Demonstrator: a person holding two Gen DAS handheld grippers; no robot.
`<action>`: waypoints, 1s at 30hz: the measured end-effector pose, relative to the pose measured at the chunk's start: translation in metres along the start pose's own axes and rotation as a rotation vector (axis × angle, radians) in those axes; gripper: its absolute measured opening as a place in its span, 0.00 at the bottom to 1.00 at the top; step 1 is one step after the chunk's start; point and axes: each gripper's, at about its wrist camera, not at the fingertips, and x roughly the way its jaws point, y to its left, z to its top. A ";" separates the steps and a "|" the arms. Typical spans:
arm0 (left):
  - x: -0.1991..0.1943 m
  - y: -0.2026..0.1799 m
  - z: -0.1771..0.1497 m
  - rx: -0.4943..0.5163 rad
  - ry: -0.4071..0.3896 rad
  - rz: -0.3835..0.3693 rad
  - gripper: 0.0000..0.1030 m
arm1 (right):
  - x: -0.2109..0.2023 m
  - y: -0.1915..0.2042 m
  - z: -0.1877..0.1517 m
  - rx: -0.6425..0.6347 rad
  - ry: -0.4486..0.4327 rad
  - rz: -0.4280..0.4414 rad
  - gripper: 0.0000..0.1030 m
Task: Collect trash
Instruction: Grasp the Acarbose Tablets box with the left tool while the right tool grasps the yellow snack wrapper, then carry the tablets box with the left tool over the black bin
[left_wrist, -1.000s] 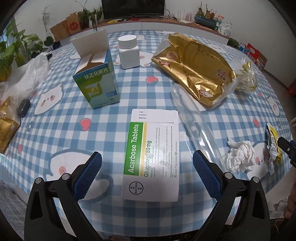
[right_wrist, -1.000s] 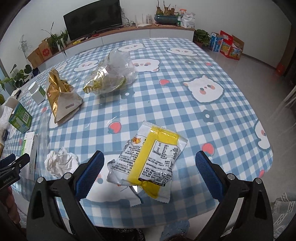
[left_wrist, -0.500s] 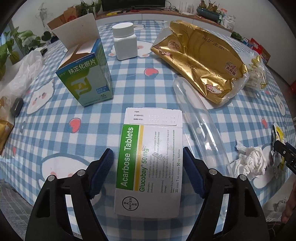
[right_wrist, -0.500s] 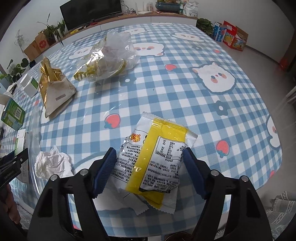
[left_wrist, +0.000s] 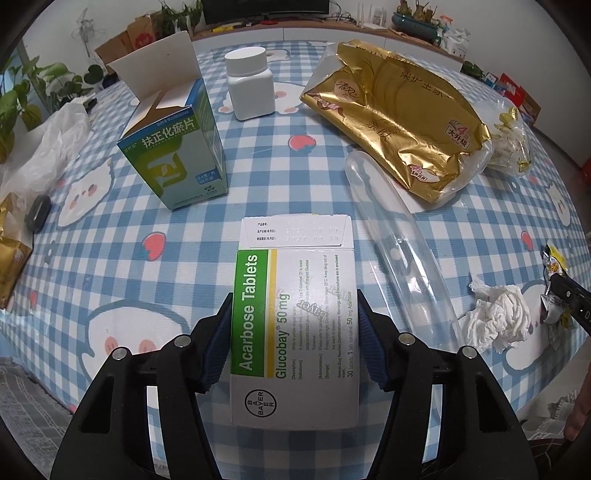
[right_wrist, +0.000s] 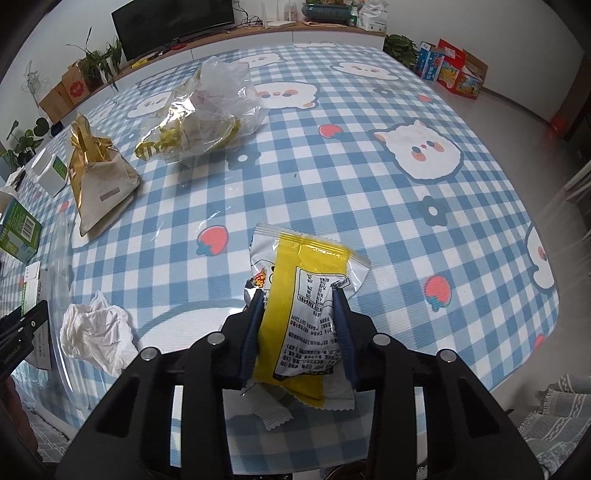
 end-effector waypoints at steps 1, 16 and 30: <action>-0.001 0.001 0.000 -0.004 -0.004 -0.005 0.58 | -0.001 -0.001 0.000 0.004 -0.002 0.012 0.29; -0.041 -0.008 -0.010 -0.010 -0.068 -0.034 0.58 | -0.030 -0.004 -0.007 0.004 -0.064 0.042 0.28; -0.087 -0.020 -0.053 -0.007 -0.099 -0.068 0.58 | -0.076 -0.014 -0.037 -0.014 -0.114 0.093 0.28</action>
